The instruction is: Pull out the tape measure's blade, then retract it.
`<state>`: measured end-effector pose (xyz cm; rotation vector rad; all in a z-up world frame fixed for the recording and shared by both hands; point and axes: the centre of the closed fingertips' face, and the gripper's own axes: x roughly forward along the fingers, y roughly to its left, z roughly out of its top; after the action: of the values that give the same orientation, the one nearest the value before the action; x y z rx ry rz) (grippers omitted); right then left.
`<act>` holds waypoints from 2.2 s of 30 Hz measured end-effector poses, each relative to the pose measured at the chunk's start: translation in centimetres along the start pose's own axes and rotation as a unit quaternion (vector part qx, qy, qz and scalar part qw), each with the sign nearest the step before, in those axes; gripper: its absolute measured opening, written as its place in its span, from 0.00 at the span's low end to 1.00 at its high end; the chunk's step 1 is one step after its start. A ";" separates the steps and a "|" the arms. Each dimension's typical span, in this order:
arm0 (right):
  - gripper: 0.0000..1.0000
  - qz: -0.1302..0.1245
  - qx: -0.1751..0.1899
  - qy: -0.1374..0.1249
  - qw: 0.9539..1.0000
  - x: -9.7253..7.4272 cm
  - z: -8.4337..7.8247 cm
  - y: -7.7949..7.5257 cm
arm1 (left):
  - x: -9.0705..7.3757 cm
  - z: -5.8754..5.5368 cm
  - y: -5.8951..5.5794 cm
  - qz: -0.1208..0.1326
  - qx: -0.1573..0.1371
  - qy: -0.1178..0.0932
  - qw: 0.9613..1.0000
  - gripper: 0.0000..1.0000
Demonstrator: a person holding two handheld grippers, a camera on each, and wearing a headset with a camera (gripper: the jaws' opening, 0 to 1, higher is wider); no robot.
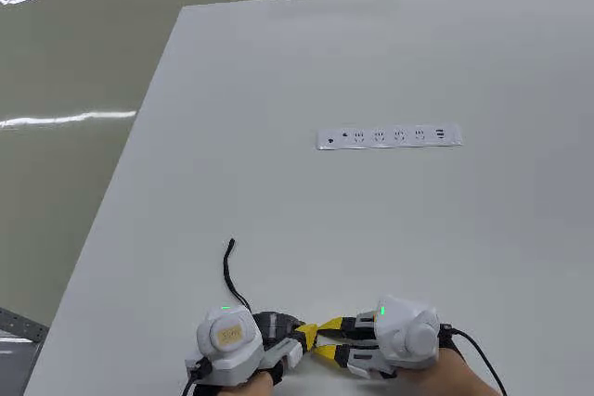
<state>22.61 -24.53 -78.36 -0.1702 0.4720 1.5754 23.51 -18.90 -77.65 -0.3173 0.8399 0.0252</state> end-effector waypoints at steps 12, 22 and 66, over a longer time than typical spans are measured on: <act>0.12 0.000 -0.019 0.004 1.000 0.4 0.0 0.0 | 0.0 0.0 0.0 -0.001 -0.001 0.000 1.000 0.68; 0.12 0.002 -0.026 0.006 1.000 0.8 0.2 0.1 | 0.0 0.0 0.0 -0.003 -0.003 -0.001 1.000 0.68; 0.36 -0.024 -0.006 0.009 1.000 -0.9 0.7 -0.2 | -0.3 -0.5 -0.4 -0.052 0.039 0.006 0.998 0.81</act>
<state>22.96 -25.05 -77.47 -0.2046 0.4694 1.5322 23.03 -19.38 -77.61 -0.2867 0.8329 -0.1058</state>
